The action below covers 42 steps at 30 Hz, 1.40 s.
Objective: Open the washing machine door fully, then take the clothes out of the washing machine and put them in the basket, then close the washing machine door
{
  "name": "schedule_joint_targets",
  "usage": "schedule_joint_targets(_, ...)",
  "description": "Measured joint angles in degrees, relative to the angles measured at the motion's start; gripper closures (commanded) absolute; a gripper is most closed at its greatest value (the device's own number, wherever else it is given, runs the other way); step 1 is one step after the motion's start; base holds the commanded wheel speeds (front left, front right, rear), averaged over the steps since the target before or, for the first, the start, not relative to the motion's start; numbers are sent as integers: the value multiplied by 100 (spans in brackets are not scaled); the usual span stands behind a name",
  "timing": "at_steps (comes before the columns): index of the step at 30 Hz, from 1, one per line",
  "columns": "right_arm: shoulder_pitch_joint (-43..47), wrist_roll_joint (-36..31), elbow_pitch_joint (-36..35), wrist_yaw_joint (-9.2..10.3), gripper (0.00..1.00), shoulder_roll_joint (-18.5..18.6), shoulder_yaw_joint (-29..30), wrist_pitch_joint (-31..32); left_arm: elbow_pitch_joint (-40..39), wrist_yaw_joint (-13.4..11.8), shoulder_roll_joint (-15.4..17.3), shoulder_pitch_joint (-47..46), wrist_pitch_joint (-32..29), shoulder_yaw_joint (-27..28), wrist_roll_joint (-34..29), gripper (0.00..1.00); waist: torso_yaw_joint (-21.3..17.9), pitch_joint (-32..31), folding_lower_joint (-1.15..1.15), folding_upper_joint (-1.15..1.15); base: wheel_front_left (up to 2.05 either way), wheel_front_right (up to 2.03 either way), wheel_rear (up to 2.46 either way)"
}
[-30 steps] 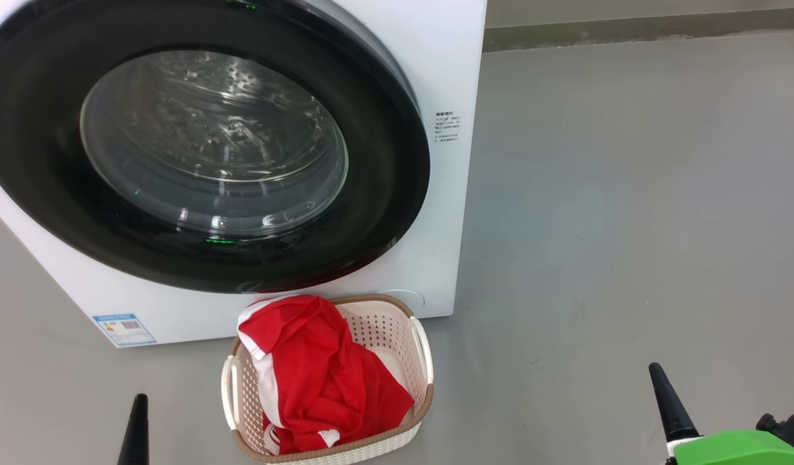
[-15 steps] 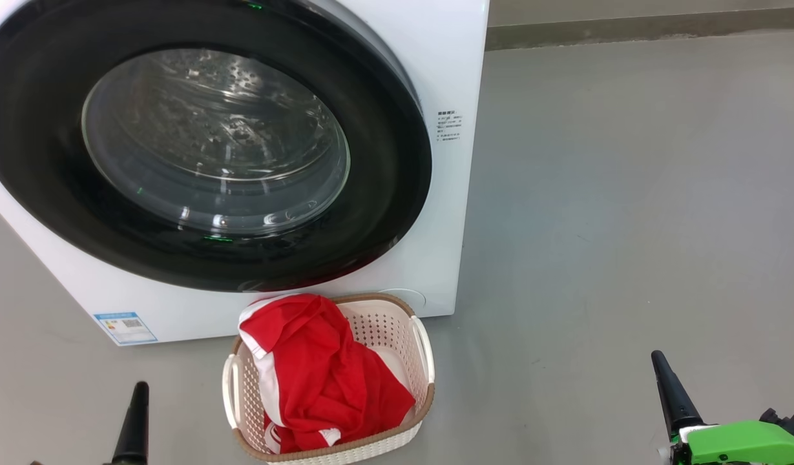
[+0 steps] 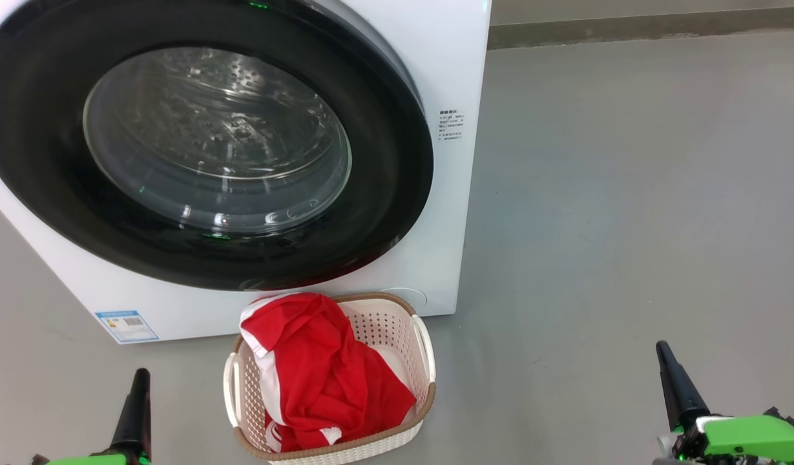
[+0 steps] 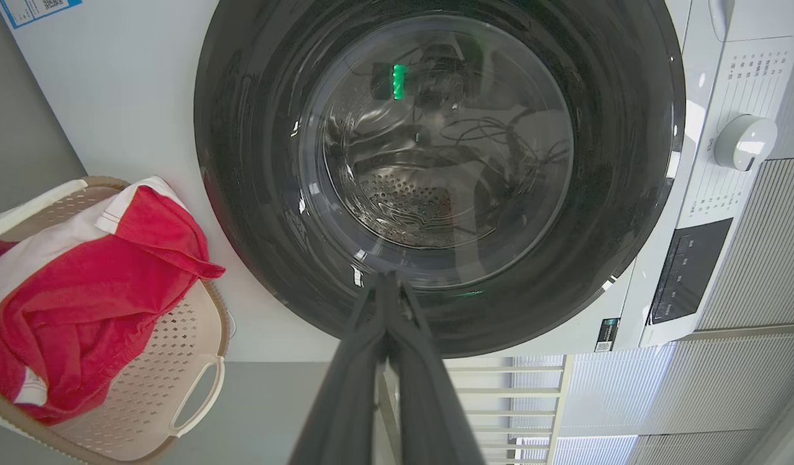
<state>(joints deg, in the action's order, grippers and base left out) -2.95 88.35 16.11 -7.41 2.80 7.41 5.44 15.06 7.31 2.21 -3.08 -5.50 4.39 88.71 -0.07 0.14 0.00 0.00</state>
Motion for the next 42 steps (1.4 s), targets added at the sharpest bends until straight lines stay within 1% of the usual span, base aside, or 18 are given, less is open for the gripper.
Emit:
schedule_joint_targets(7, -92, 361, -35, 0, 100, -9, 35, 60, 12, 0, -10, -51, -57, 25, 324, 100, 7, 3, 0, 0, 0, 0, 0)
schedule_joint_targets(42, -92, 360, -35, 1, 100, -11, 38, 60, 13, 0, -21, -81, -57, 29, 324, 100, 7, 3, 0, 0, 0, 0, 0)
